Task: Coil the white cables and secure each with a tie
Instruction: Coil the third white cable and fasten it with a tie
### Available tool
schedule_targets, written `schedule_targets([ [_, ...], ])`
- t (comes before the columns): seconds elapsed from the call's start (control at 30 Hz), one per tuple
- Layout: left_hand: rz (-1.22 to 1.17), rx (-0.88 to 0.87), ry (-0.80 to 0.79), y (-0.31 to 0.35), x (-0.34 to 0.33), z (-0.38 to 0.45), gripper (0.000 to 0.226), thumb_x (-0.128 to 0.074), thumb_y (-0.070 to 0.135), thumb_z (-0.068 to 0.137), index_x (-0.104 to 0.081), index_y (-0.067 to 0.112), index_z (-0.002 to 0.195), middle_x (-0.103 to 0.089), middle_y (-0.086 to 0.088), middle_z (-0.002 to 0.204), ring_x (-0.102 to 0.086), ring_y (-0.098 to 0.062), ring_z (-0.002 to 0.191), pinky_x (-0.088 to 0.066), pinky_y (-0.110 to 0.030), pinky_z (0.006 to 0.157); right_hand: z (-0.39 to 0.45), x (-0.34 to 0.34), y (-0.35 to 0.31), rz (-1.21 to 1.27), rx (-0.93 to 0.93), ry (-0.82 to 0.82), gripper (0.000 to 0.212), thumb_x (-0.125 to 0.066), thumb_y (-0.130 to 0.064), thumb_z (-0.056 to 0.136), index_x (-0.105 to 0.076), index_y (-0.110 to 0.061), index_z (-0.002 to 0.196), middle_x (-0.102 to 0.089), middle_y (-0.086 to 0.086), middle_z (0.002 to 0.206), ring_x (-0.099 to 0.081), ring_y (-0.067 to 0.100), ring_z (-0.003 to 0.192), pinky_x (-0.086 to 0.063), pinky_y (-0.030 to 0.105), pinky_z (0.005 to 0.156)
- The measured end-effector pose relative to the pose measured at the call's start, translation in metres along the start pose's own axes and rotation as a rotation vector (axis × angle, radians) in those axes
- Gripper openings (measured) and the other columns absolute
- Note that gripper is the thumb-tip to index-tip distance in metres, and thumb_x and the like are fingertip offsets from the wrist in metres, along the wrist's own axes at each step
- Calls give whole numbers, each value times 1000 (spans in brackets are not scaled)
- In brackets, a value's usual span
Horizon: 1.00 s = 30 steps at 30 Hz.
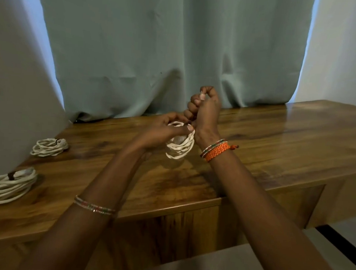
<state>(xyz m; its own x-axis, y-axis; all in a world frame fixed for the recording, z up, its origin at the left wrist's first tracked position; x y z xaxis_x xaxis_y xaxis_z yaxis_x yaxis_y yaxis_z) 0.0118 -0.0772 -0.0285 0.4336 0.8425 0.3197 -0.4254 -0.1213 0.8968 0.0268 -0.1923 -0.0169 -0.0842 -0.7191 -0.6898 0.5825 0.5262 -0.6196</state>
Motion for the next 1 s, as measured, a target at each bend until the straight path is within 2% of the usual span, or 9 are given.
schedule_targets([
  [0.13,-106,-27,-33,-2,2,11,19,-66,1,79,-56,17,76,-66,2,75,-63,-11,69,-51,-24,67,3,-5,-1,89,-41,-14,32,-20,9,81,-35,-17,70,-31,-8,43,-19,6,35,-16,13,38],
  [0.27,-129,-67,-22,-12,9,10,12,-59,4,86,-58,17,85,-68,12,71,-62,0,66,-50,-14,62,7,9,2,14,-31,-85,33,-21,13,79,-35,-16,72,-34,-7,45,-25,6,35,-21,15,38],
  [0.4,-345,-1,-135,-22,12,6,15,-54,18,82,-60,19,95,-68,11,80,-63,-2,72,-52,-17,65,10,23,1,-85,-29,-170,34,-22,14,81,-36,-16,75,-37,-7,49,-33,6,40,-29,18,41],
  [0.47,-304,-20,-77,-26,8,10,12,-53,13,87,-61,20,92,-69,11,77,-62,-3,71,-50,-19,66,10,26,0,-99,-53,-165,35,-22,16,80,-36,-16,74,-37,-5,52,-36,7,42,-31,19,43],
  [0.6,-49,-165,124,-31,6,14,19,-54,-1,89,-60,16,84,-66,16,64,-56,4,62,-43,-12,61,7,31,0,-203,-126,-142,32,-27,12,88,-40,-14,76,-41,2,64,-44,11,54,-39,21,49],
  [0.7,46,-234,154,-32,8,11,10,-56,-2,88,-60,6,88,-65,20,62,-55,9,56,-39,-5,56,5,36,0,-345,-110,-178,21,-40,3,95,-49,-12,83,-51,4,69,-53,13,61,-47,21,53],
  [0.8,51,-262,159,-33,6,10,8,-57,-4,87,-59,0,93,-64,18,60,-55,9,54,-38,-4,55,4,40,-3,-504,-27,-271,9,-50,0,94,-57,-6,91,-59,6,75,-60,12,65,-53,20,57],
  [0.93,40,-245,168,-34,10,13,6,-58,-1,87,-60,3,90,-64,15,64,-56,7,56,-39,-5,56,2,46,-15,-648,24,-391,17,-50,5,92,-63,4,102,-66,10,87,-67,13,79,-57,21,73],
  [1.0,45,-239,163,-35,12,13,10,-58,0,88,-60,9,86,-64,14,66,-56,7,58,-39,-5,57,1,45,-21,-734,62,-425,19,-51,8,91,-65,5,104,-68,6,86,-68,10,81,-57,21,75],
])
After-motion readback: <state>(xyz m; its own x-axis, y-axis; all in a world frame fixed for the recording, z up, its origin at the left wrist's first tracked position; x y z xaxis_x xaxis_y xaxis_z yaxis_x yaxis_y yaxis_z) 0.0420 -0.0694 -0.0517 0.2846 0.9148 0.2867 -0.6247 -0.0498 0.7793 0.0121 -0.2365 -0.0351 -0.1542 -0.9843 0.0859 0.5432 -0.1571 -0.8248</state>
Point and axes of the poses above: each hand's wrist, its own z-axis towards the middle knuckle, its own x-axis out of the back of the hand, y = z × x, the point moved 2 cm from there along z, towards the middle knuckle
